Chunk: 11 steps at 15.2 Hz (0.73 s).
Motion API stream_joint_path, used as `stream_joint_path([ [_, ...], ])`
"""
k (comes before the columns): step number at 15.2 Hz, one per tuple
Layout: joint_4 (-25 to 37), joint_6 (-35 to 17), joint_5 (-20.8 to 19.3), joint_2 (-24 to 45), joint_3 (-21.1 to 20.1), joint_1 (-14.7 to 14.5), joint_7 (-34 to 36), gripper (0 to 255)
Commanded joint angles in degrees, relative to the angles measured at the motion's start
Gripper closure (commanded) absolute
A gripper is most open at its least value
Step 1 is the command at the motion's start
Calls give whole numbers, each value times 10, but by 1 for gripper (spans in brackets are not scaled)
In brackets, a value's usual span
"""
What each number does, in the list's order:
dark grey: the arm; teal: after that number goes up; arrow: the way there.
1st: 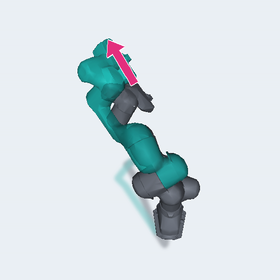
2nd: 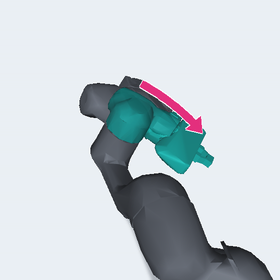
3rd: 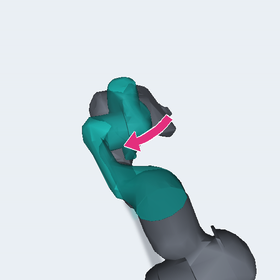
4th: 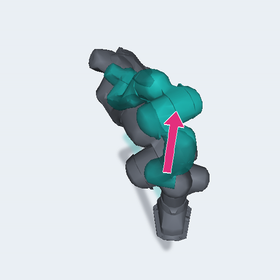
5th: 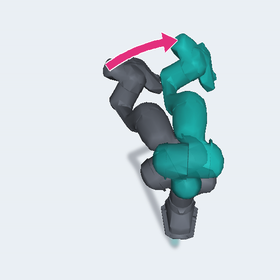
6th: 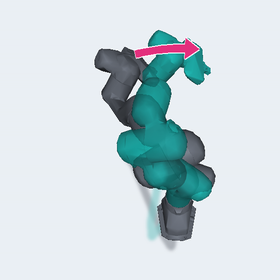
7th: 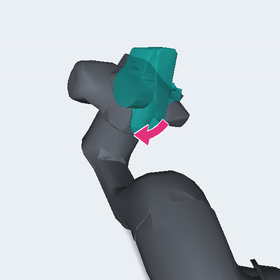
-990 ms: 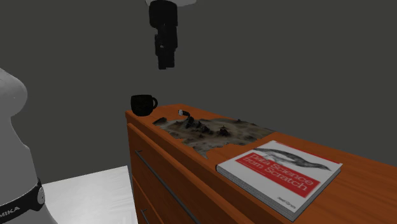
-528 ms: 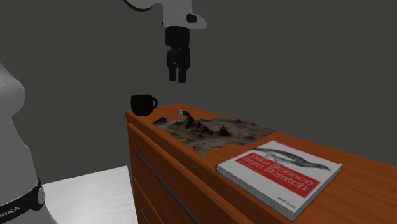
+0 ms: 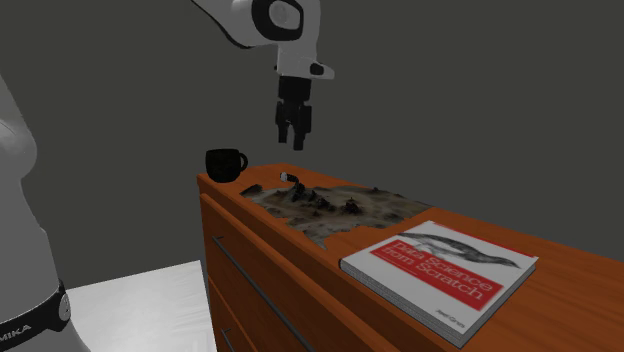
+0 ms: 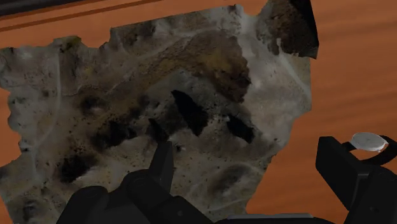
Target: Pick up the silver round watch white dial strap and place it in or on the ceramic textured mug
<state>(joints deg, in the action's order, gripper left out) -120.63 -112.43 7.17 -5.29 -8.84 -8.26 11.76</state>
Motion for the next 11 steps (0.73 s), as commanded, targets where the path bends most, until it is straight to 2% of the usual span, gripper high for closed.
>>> stream_joint_path([
  [1, 28, -12, 8, 42, -7, -6, 2, 0],
  [11, 203, -33, 29, 242, -37, -42, 16, 0],
])
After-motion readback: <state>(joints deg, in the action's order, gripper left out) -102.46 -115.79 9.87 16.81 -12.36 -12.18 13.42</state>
